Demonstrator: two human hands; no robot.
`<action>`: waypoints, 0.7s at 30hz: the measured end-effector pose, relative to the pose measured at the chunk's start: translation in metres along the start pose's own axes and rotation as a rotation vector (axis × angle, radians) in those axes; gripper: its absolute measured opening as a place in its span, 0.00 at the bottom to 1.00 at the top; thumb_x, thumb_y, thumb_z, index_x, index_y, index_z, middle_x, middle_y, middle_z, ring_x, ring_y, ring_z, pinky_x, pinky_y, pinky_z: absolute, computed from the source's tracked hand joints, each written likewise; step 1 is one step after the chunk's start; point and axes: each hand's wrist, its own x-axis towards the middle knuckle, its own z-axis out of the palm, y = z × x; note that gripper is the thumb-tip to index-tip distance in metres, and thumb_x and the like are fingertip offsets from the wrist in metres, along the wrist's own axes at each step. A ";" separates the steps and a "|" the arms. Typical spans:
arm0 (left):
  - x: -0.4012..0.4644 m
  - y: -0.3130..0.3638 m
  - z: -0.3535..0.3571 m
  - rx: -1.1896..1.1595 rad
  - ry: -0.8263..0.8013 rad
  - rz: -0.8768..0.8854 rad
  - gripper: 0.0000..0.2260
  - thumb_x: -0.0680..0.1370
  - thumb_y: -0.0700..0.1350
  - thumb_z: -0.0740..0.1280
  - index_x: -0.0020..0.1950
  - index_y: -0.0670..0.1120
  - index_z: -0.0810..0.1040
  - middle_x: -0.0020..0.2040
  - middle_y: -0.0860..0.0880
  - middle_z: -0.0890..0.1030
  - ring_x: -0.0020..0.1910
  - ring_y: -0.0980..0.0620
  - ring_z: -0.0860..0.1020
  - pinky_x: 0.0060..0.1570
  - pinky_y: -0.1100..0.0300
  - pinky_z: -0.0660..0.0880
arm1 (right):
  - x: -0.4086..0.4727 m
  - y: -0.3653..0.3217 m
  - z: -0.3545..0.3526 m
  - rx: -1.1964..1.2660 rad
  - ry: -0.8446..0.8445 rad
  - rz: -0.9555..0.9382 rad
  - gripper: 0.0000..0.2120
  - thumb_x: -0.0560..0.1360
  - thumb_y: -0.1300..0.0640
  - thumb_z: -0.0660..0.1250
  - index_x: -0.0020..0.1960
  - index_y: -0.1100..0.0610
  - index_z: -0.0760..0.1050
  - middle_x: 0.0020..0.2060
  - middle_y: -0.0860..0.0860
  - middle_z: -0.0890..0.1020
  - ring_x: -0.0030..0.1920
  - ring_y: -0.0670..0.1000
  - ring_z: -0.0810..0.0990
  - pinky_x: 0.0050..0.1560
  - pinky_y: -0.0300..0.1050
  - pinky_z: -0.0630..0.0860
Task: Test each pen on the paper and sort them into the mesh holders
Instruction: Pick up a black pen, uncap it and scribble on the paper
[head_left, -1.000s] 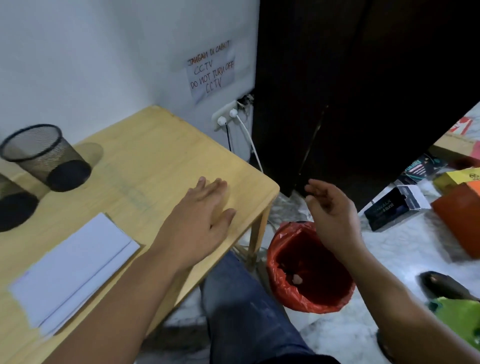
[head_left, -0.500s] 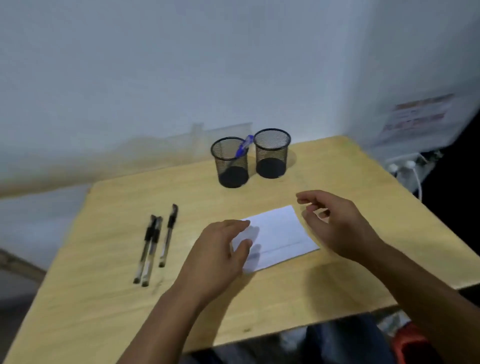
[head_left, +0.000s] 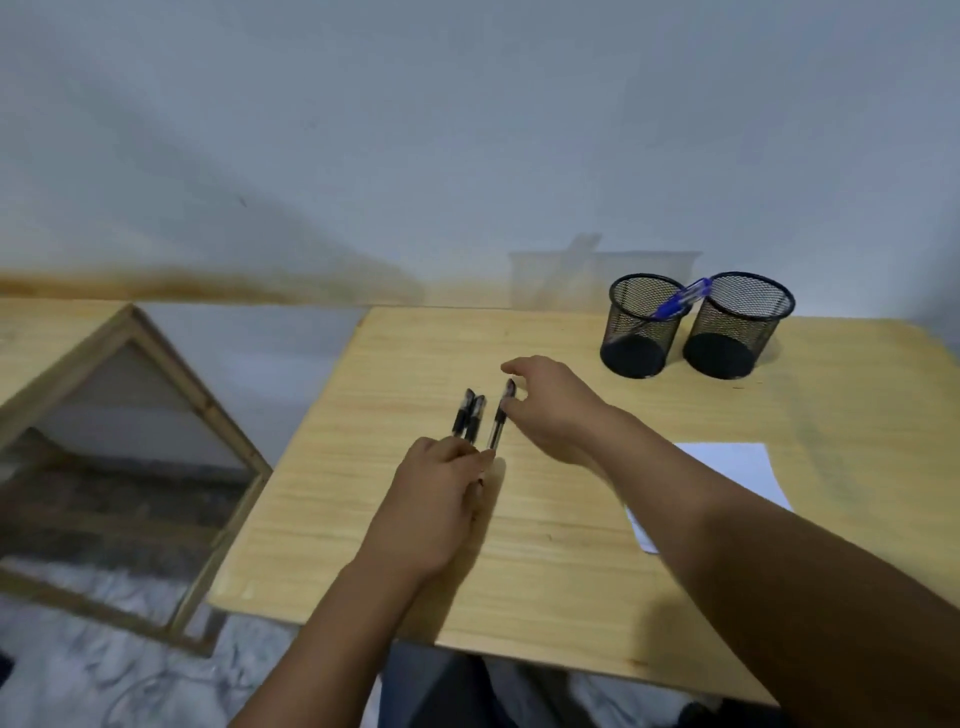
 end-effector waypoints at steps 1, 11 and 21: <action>0.001 -0.001 0.000 0.021 0.009 0.011 0.16 0.74 0.36 0.65 0.59 0.48 0.82 0.54 0.47 0.82 0.46 0.42 0.74 0.44 0.49 0.76 | 0.005 -0.003 0.003 -0.035 -0.011 0.020 0.26 0.78 0.54 0.63 0.75 0.55 0.66 0.73 0.53 0.70 0.72 0.56 0.69 0.68 0.51 0.69; -0.010 0.005 0.009 -0.104 0.202 0.033 0.13 0.75 0.41 0.66 0.57 0.50 0.84 0.45 0.53 0.85 0.43 0.49 0.78 0.46 0.61 0.74 | 0.000 -0.001 -0.010 0.452 0.224 0.110 0.15 0.72 0.59 0.74 0.57 0.53 0.80 0.55 0.49 0.80 0.53 0.51 0.80 0.48 0.43 0.74; -0.002 0.080 0.013 -0.745 0.375 -0.114 0.13 0.72 0.36 0.75 0.50 0.53 0.87 0.44 0.60 0.85 0.44 0.58 0.83 0.46 0.63 0.77 | -0.067 -0.008 -0.063 1.178 0.347 0.081 0.07 0.76 0.63 0.70 0.52 0.56 0.80 0.40 0.51 0.84 0.37 0.45 0.80 0.39 0.37 0.78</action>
